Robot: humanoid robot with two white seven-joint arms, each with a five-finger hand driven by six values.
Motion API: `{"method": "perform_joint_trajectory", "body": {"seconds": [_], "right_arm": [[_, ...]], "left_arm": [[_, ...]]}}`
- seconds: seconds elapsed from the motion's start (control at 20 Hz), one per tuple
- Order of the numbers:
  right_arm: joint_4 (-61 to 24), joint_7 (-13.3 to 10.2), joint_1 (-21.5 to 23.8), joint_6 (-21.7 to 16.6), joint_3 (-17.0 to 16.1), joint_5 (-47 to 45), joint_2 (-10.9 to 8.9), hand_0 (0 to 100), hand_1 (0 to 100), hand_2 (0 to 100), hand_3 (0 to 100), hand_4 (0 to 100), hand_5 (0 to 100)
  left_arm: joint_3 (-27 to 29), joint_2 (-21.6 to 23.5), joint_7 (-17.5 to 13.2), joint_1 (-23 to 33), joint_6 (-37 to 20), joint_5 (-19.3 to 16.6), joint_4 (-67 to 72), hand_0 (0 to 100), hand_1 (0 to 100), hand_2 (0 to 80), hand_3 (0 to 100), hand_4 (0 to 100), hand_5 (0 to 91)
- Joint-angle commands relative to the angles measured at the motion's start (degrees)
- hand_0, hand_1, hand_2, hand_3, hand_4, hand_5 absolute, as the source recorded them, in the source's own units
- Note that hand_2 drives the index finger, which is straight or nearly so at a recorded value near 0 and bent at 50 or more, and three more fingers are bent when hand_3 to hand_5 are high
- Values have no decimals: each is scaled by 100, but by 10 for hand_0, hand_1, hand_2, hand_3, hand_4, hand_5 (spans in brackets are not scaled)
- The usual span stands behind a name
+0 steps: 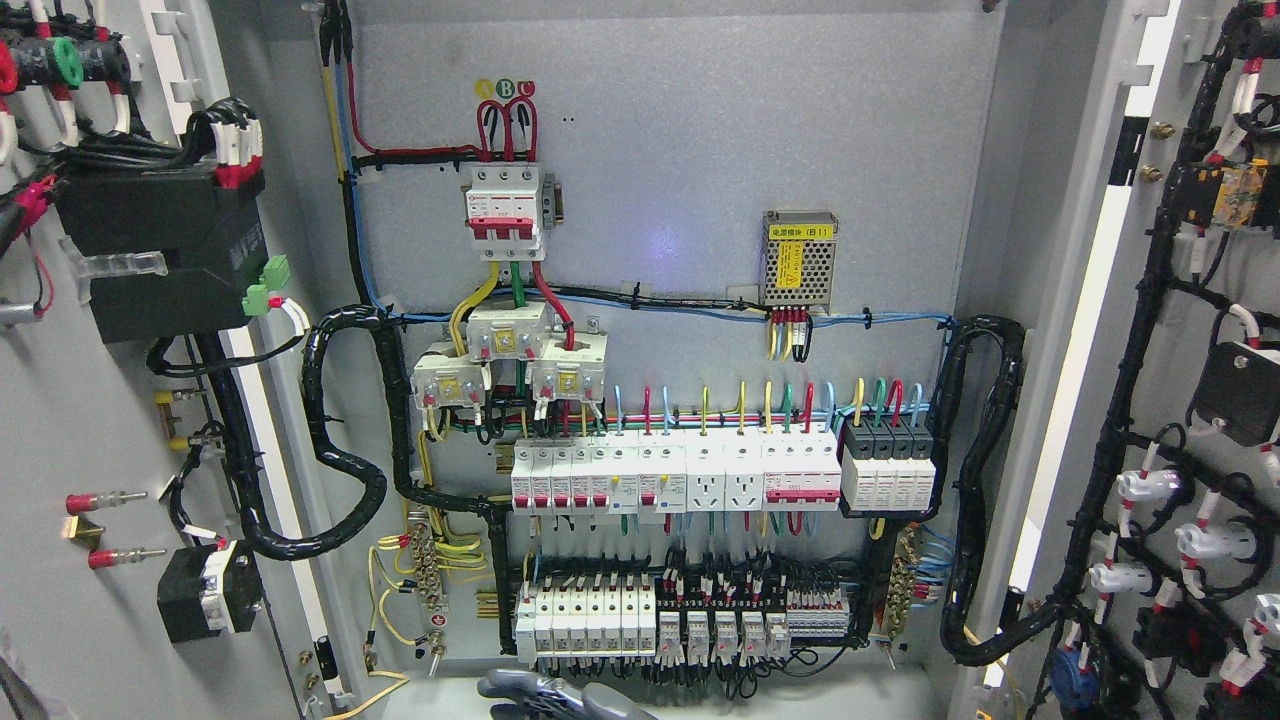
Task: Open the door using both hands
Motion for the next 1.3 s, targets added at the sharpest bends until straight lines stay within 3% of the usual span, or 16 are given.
{"method": "perform_joint_trajectory", "body": {"seconds": [0.0, 0.15, 0.4, 0.7, 1.05, 1.25], "right_arm": [[-1054, -183, 807, -634, -717, -11, -515, 191, 0, 0, 0, 0, 0], [-1106, -288, 1097, -1276, -778, -11, -559, 191, 0, 0, 0, 0, 0], [-1616, -289, 1756, -1427, -1138, -20, -568, 191, 0, 0, 0, 0, 0], [-1845, -289, 2468, -1954, -1332, -20, -568, 192, 0, 0, 0, 0, 0], [-1845, -271, 2891, -2754, -1534, -11, -717, 192, 0, 0, 0, 0, 0], [-1845, -280, 3067, -3140, -1850, -20, -761, 192, 0, 0, 0, 0, 0]], "left_arm": [[-226, 170, -12, -165, -156, 1, -1213, 0, 0, 0, 0, 0, 0], [-429, 179, -3, -244, -279, 1, -1230, 0, 0, 0, 0, 0, 0], [-429, 162, -3, -437, -350, -8, -1309, 0, 0, 0, 0, 0, 0], [-421, 109, 6, -630, -877, -17, -1476, 0, 0, 0, 0, 0, 0], [-403, 118, -3, -947, -1202, -8, -1538, 0, 0, 0, 0, 0, 0], [-403, 109, -3, -1228, -1229, 1, -1582, 0, 0, 0, 0, 0, 0]]}}
